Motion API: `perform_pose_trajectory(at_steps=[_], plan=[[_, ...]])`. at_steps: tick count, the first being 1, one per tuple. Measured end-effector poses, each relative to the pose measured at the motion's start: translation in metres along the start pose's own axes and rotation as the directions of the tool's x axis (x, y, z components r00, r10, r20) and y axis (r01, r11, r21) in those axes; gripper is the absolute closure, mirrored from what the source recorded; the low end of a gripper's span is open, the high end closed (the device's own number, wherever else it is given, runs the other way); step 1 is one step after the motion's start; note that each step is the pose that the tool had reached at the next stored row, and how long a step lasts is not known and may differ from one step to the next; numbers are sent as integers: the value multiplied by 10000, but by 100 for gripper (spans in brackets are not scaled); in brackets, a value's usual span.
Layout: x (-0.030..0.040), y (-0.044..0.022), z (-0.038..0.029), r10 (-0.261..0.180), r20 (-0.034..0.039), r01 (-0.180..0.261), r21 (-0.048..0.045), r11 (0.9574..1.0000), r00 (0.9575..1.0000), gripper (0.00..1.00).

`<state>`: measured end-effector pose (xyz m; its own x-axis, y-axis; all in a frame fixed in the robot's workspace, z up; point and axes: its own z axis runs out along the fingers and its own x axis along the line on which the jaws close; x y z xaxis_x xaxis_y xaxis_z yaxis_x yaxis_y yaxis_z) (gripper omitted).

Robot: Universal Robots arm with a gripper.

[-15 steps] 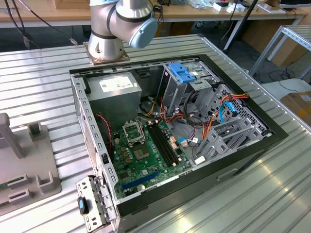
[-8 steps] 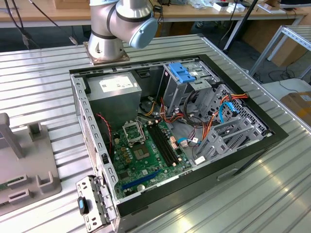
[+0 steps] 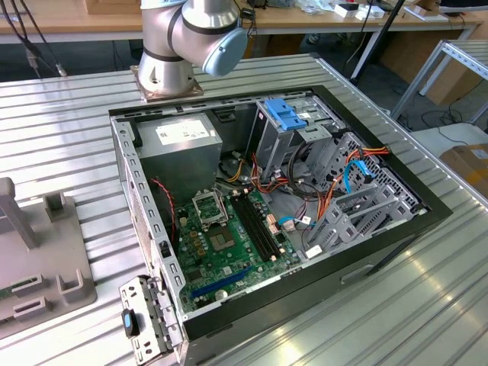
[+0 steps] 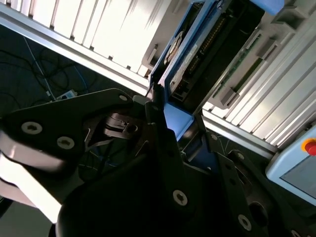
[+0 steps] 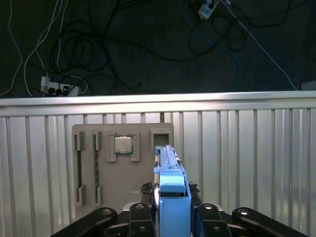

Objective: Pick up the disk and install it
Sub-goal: 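Pick up the disk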

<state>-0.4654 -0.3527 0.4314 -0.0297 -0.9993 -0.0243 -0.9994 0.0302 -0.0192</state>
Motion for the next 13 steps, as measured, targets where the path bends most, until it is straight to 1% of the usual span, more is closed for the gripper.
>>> perform_pose_trajectory(at_steps=[13], plan=[[0,0,-9,0,-1,0,-1,10000,10000,63]])
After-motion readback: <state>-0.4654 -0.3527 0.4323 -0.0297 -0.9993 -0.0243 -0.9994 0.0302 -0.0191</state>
